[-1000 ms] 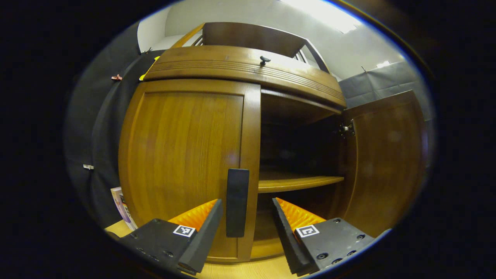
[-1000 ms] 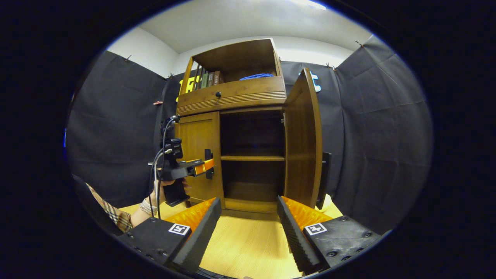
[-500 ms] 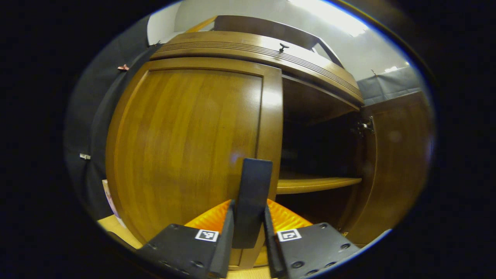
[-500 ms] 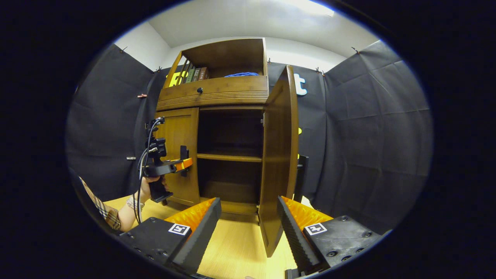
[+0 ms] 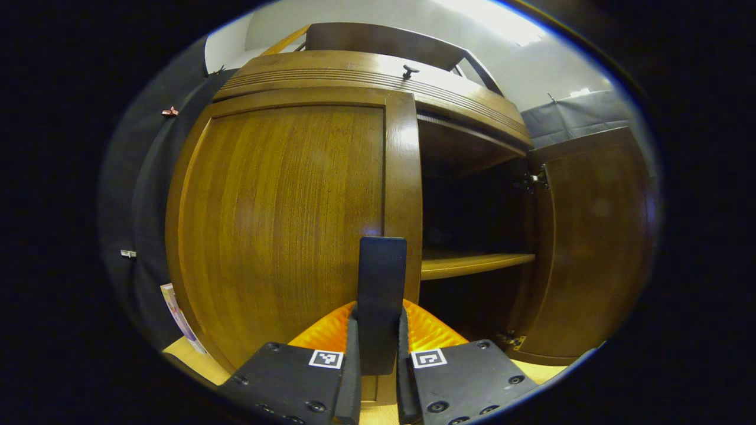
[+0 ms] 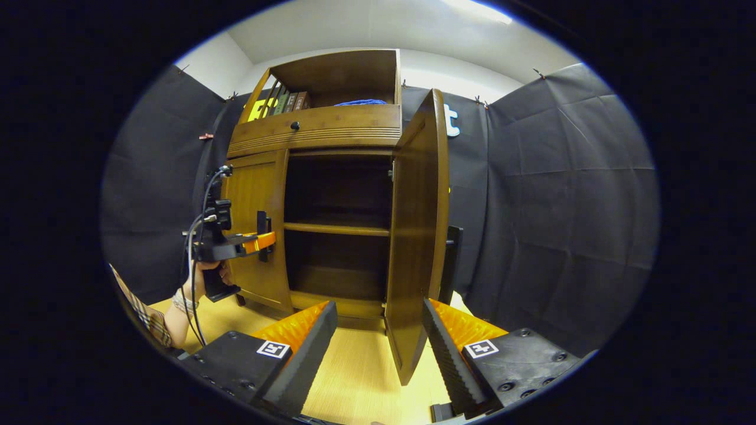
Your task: Open the right door of the double-door shoe cabinet with the right hand, and open the left door with the left hand.
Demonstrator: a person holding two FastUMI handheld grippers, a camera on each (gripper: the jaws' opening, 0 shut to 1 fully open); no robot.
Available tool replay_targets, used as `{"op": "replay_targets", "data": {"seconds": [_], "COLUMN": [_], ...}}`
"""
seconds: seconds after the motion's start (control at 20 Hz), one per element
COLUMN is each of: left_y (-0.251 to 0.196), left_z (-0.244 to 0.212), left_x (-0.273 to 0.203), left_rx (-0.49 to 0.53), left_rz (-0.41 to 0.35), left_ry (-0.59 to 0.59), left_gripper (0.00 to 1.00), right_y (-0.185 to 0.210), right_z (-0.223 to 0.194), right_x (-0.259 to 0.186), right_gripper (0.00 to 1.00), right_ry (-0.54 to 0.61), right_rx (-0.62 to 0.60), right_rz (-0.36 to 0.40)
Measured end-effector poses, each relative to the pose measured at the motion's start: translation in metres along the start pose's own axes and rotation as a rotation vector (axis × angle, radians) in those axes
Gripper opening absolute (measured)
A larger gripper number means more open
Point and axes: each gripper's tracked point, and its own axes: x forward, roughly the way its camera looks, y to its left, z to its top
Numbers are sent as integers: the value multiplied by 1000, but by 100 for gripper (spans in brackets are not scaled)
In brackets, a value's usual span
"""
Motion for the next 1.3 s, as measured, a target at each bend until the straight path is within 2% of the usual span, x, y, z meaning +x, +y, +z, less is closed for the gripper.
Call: {"op": "replay_targets", "data": {"seconds": [0.25,0.4,0.65,0.85,1.3], "left_y": [2,8,22,36,69], "left_z": [3,6,8,12,14], "left_x": [-48,-74,-112,-139,-182], "left_rx": [7,-3,-8,-9,4], "left_rz": [-85,-124,-148,-140,-99], "left_ry": [13,10,3,7,28], "left_gripper": [29,27,28,28,28], "right_y": [14,36,63,78,133], "right_z": [-9,-15,-24,-32,-46], "right_x": [4,11,24,39,61], "right_gripper": [92,92,92,92,92], "right_ry": [15,30,61,81,104], "right_rx": [-23,-7,19,44,78], "right_rz": [16,70,145,181,323]}}
